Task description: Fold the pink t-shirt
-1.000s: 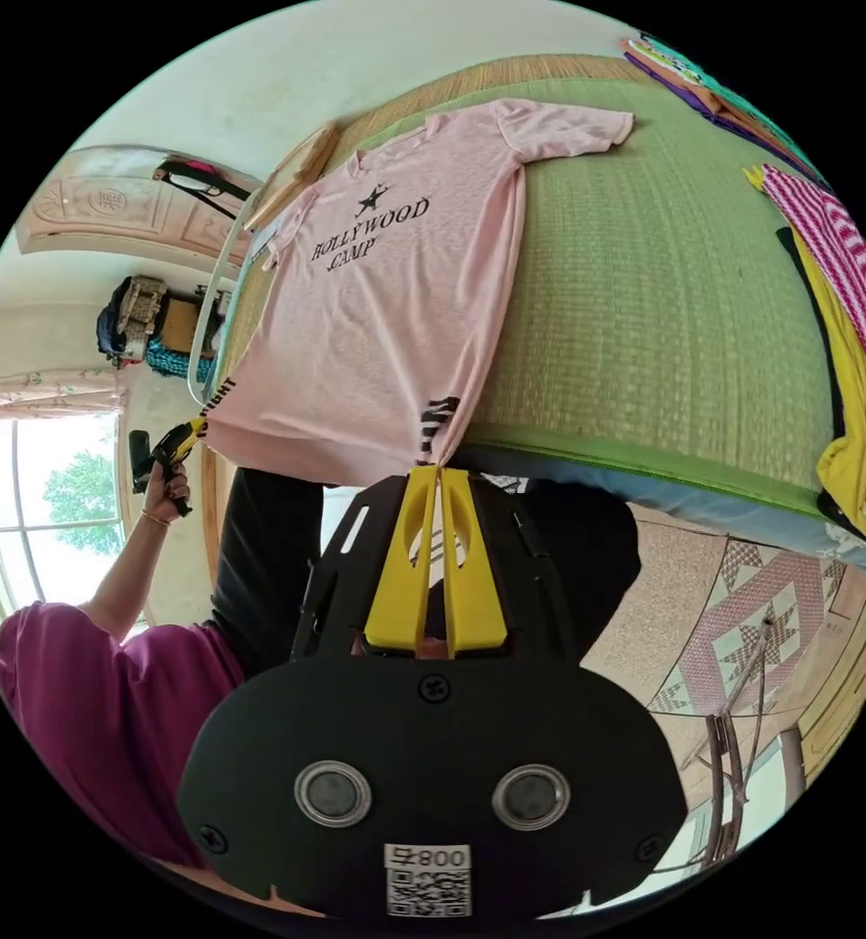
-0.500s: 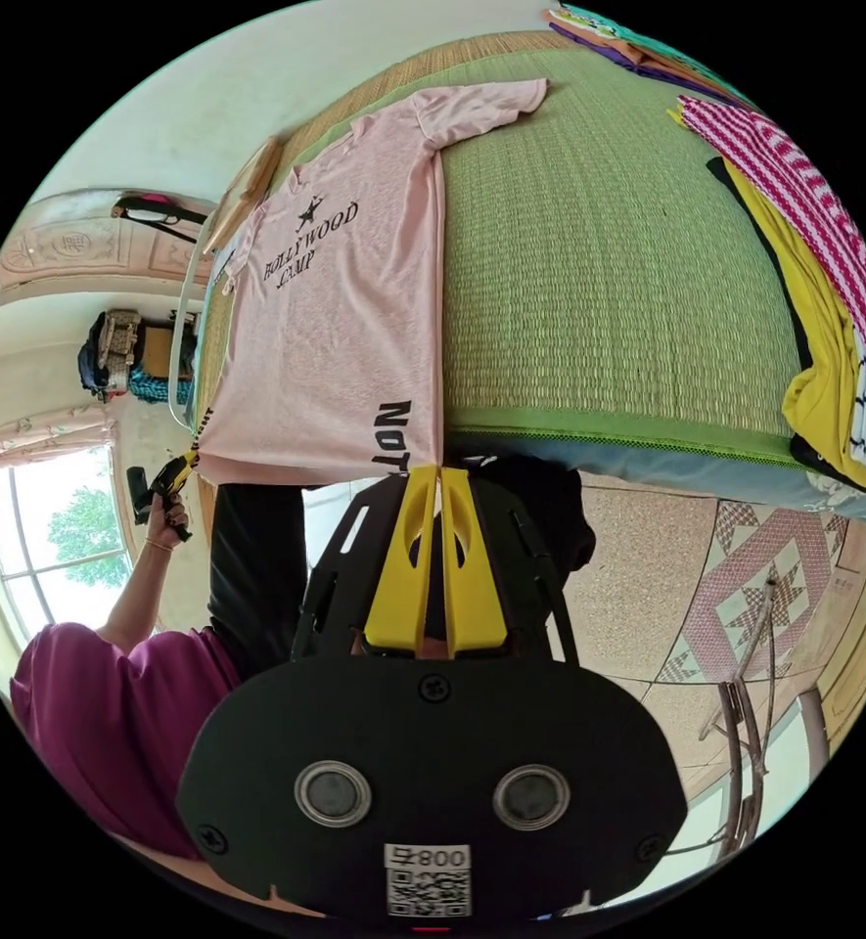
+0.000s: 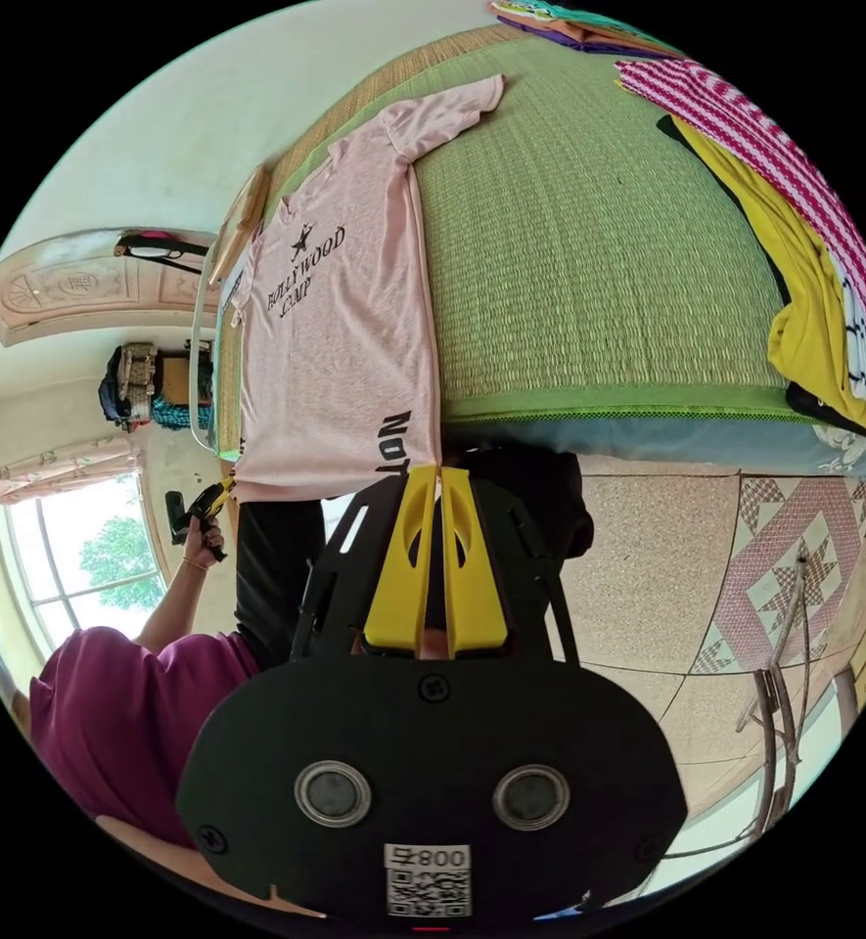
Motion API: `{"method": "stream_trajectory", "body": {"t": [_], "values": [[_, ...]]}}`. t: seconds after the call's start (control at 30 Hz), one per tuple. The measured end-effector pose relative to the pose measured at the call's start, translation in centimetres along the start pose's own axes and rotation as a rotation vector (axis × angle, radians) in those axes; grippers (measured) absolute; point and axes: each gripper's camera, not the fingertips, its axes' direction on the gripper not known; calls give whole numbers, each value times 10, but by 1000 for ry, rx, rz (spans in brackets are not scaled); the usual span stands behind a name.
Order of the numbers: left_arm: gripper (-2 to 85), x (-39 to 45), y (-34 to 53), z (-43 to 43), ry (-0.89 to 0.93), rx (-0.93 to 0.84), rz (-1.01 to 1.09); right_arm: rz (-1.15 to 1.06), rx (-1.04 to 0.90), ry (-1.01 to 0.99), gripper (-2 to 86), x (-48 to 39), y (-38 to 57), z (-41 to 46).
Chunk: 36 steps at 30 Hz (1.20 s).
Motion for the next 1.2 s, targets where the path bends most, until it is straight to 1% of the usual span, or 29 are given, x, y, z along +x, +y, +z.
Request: {"method": "stream_trajectory", "body": {"t": [0.13,0.23,0.37,0.5,0.6,0.63,0.7,0.77,0.8,0.9,1.03,1.13,1.2], "values": [[8,16,-11,5,-75,44,-4,53,25,-20,1,11,8,1],[4,41,-27,11,-130,87,36,86,75,-55,0,17,11,-6],[3,88,-72,43,-155,72,145,-3,131,-31,0,-17,-29,-14],[2,124,-119,86,-154,33,212,-141,140,68,0,-75,-111,-1],[2,151,-157,125,-193,-2,250,-190,119,136,0,-105,-166,26],[2,159,-170,140,-220,-10,259,-198,114,143,0,-109,-175,32],[2,168,-188,161,-253,-27,255,-197,78,243,0,-116,-200,59],[2,171,-207,189,-305,-69,230,-197,46,294,0,-114,-209,76],[2,172,-210,195,-310,-78,232,-197,79,273,0,-112,-209,75],[2,181,-227,213,-273,-56,228,-177,98,235,0,-103,-218,72],[2,198,-250,238,-266,-54,219,-167,87,229,-1,-104,-232,75],[2,212,-258,254,-259,-53,213,-183,80,239,0,-107,-224,81],[2,220,-261,260,-241,-36,219,-165,95,182,0,-96,-209,84]]}}
